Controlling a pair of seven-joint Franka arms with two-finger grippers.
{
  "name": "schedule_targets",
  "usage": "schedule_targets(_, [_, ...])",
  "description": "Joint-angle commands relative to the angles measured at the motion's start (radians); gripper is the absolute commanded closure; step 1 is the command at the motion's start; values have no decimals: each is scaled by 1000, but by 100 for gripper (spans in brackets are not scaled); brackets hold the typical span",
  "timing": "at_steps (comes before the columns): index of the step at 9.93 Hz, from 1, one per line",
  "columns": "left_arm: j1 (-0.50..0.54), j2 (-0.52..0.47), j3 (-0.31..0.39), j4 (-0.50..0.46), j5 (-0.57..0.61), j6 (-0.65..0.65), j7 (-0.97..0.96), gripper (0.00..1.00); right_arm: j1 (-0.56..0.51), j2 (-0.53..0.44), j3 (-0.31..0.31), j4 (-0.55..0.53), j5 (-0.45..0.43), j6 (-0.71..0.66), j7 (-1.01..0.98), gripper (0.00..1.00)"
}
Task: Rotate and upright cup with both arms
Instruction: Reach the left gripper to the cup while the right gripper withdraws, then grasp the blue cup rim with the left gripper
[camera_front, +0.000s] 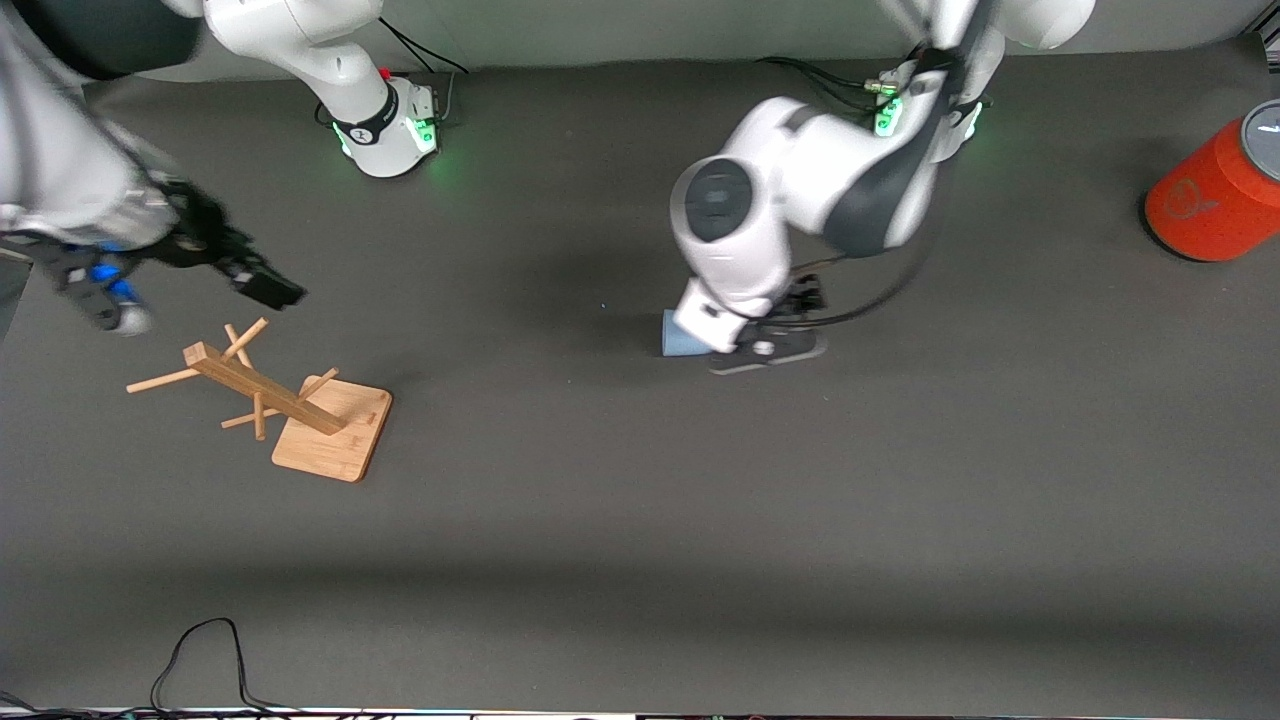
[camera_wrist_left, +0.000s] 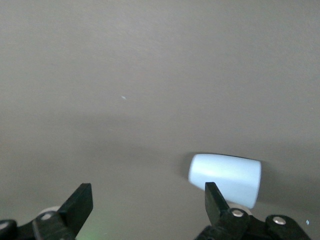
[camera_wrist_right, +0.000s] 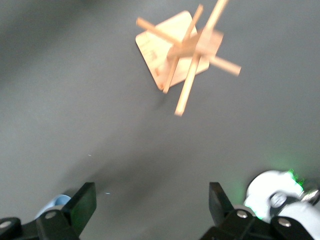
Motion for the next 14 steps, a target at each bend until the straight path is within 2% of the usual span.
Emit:
schedule_targets(1, [-77, 180, 22, 160, 21, -18, -136, 0, -93, -27, 17, -26, -31, 11, -323, 0])
schedule_targets(2, [-119, 245, 22, 196, 35, -18, -184, 0, -114, -34, 17, -25, -56, 21, -435, 0])
schedule_targets(5, [-203, 340, 22, 202, 70, -2, -261, 0, -172, -37, 15, -23, -45, 53, -633, 0])
schedule_targets(7, [-222, 374, 22, 202, 78, 21, -276, 0, -194, -35, 15, -26, -42, 87, -753, 0])
schedule_targets(8, [-222, 384, 21, 201, 91, 14, -275, 5, -191, -32, 14, -26, -44, 109, -801, 0])
schedule_targets(9, [-222, 391, 21, 199, 111, 3, -276, 17, -189, -28, 11, -28, -44, 123, -803, 0])
schedule_targets(10, [-223, 394, 21, 198, 112, -8, -278, 55, -188, -26, 9, -29, -44, 135, -803, 0])
schedule_targets(11, [-220, 390, 19, 201, 104, -29, -273, 100, -186, -26, 9, -29, -44, 144, -803, 0])
schedule_targets(14, [-220, 385, 14, 218, 101, -46, -276, 100, -185, -31, 9, -26, -47, 146, -803, 0])
